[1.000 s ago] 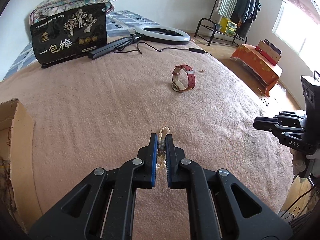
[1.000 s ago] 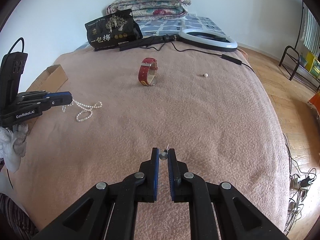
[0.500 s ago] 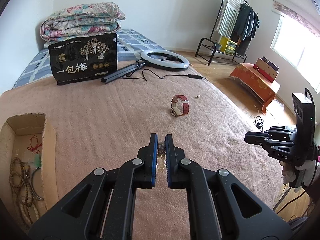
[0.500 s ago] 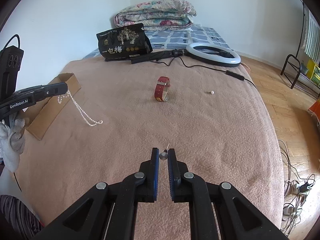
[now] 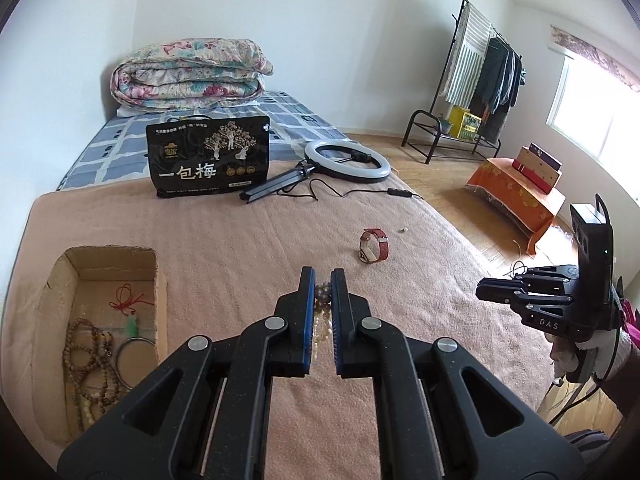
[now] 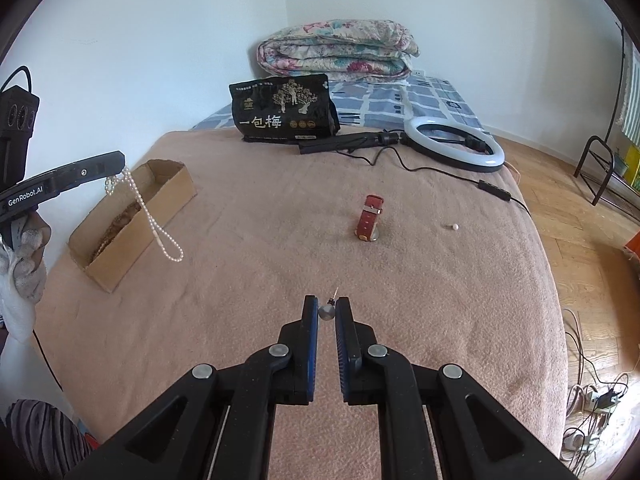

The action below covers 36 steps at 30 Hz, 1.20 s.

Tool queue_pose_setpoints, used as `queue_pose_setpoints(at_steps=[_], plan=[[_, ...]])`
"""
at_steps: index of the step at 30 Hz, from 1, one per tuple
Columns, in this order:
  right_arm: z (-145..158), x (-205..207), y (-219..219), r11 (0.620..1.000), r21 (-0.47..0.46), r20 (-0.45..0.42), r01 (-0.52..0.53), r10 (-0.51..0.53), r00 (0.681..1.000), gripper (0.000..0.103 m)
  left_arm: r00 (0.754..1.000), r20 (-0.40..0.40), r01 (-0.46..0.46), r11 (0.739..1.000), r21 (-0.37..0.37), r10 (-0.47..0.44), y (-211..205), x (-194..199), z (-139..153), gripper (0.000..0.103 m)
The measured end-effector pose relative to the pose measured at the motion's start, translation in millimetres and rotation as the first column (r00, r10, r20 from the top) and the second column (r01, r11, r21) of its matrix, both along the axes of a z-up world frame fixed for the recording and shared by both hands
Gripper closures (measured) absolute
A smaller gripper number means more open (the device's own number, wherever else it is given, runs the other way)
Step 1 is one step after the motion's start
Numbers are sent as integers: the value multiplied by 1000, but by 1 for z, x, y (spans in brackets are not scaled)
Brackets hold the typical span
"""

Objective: Organize jewelry
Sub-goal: 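Carry the pearl strand with left gripper while right gripper carries the earring to the box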

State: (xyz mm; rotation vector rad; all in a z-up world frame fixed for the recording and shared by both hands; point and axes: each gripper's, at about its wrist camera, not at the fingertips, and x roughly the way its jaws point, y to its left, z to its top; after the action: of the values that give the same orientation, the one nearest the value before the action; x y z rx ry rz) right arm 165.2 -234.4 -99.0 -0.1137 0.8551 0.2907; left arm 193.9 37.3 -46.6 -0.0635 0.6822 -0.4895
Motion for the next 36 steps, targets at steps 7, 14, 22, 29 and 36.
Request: queue_pose_setpoints(at_steps=[7, 14, 22, 29, 36], plan=[[11, 6, 35, 998, 4, 17, -61, 61, 998, 97, 998, 41, -50, 999, 3, 50, 36, -14, 19, 98], [18, 15, 75, 992, 7, 30, -125, 124, 992, 97, 991, 75, -111, 994, 5, 110, 78, -27, 34, 98], [24, 23, 124, 979, 10, 42, -203, 203, 978, 97, 982, 82, -171, 985, 10, 170, 119, -38, 38, 98], [25, 35, 163, 966, 30, 38, -257, 256, 966, 97, 977, 79, -201, 979, 29, 199, 143, -46, 34, 98], [24, 52, 198, 954, 50, 29, -295, 294, 955, 97, 975, 61, -214, 977, 18, 213, 157, -50, 26, 98]])
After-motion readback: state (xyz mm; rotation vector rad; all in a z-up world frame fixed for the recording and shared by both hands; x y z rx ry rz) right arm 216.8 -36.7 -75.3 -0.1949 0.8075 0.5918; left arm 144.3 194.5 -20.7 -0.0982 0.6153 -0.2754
